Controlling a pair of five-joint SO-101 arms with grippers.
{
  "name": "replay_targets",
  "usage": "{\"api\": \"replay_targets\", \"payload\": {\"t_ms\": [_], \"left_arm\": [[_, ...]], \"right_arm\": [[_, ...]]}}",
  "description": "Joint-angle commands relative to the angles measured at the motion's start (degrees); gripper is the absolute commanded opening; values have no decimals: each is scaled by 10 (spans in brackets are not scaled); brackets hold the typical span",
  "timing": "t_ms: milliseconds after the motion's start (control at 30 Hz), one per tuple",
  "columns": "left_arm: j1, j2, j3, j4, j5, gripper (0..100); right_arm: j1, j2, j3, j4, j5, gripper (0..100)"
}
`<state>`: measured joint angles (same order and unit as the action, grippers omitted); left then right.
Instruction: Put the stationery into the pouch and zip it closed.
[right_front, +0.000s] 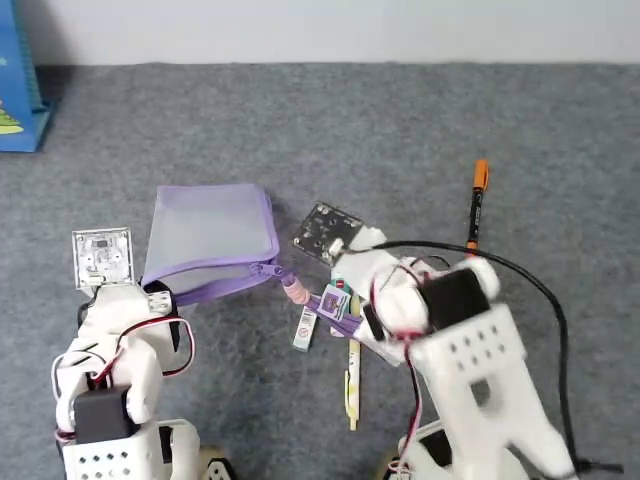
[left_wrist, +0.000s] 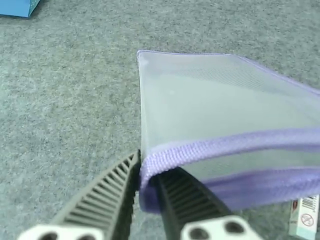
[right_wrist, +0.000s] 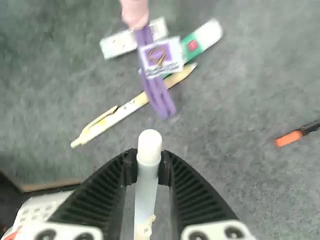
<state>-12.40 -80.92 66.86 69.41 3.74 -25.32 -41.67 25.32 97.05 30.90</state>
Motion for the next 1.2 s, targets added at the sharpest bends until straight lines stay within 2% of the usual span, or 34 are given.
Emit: {"api": "replay_targets", "payload": {"t_ms": [0, 133, 233, 333, 400, 567, 867, 1167], "left_arm": [[3, 0, -62, -12, 6, 11], [51, 1, -131, 16, 11, 11], [92, 2, -161, 24, 33, 11], [112, 2, -184, 21, 35, 11], [113, 2, -196, 25, 38, 11], [112, 2, -189, 24, 53, 11], [113, 3, -167, 21, 52, 11], [115, 3, -167, 21, 52, 11]], "right_arm": [[-5, -51, -4, -19, -35, 9], [-29, -88, -4, -49, -116, 9], [-52, -125, -4, -92, -227, 9], [-81, -168, -4, -142, -315, 9], [-100, -198, -3, -183, -344, 9], [-128, -262, 16, -313, -359, 9], [-198, -374, 142, -551, -358, 8], [-222, -378, 150, -697, -356, 8]]}}
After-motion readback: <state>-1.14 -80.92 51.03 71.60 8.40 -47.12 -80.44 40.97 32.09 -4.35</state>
